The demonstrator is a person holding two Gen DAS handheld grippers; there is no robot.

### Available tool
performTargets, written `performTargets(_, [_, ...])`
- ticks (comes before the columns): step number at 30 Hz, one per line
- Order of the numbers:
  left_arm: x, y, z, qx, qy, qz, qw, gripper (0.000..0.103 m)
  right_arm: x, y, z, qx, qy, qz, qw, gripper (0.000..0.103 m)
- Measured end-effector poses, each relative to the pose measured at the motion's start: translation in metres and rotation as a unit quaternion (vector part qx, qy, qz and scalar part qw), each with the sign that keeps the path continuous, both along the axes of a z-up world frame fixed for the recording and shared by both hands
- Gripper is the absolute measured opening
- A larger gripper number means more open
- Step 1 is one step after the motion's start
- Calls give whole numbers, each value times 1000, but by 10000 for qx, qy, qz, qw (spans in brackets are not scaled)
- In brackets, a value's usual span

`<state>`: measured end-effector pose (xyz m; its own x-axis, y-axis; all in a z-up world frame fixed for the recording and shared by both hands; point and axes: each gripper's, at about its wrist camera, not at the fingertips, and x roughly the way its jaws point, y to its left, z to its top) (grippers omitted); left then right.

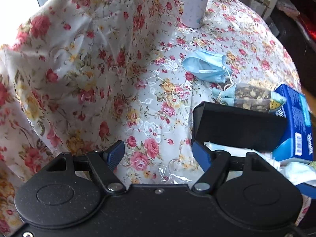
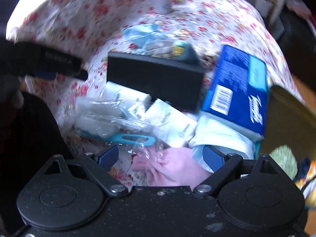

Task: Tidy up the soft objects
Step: 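Move left tool to the clear plastic bag while right tool approaches the blue face mask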

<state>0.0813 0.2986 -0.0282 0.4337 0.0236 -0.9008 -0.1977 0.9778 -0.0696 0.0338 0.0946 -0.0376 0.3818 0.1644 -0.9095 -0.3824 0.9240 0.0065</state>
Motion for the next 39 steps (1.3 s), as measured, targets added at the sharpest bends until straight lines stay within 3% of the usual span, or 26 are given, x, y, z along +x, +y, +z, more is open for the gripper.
performTargets(4, [0, 2, -2, -133, -43, 7, 9999, 72, 1, 25, -12, -452, -82, 432, 9980, 93])
performTargets(11, [-1, 3, -2, -181, -136, -17, 9997, 72, 8, 50, -28, -1008, -385, 720, 9916, 93])
performTargets(17, [-2, 7, -3, -313, -113, 22, 9994, 72, 28, 51, -20, -832, -469, 423, 9945, 93])
performTargets(23, [-1, 6, -4, -326, -89, 25, 9994, 71, 8, 46, -15, -901, -396, 741, 9924, 93])
performTargets(28, [-2, 6, -4, -303, -89, 24, 9995, 71, -2, 46, -27, -1252, -406, 867, 9875, 93])
performTargets(33, [-1, 6, -4, -300, -94, 32, 9995, 71, 4, 54, -37, -1538, -739, 819, 9819, 93])
performTargets(39, [-3, 6, -3, -296, -156, 19, 9994, 71, 22, 51, -18, -1007, -865, 372, 9905, 93])
